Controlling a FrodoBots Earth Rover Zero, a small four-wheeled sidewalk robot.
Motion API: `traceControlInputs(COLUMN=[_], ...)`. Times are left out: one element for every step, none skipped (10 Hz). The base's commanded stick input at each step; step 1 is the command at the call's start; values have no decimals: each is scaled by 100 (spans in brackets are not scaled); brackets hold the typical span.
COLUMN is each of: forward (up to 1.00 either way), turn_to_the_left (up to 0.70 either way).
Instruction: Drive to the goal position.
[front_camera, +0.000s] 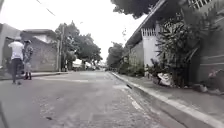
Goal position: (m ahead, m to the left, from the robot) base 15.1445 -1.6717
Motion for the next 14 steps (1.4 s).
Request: traceControlInputs(forward=[100, 100, 100, 100, 100, 100, 100, 100, 100, 100, 100, 100, 100, 100], turn_to_the_left=[0, 0, 0, 0, 0, 0, 3, 2, 1, 0, 0, 0, 0, 0])
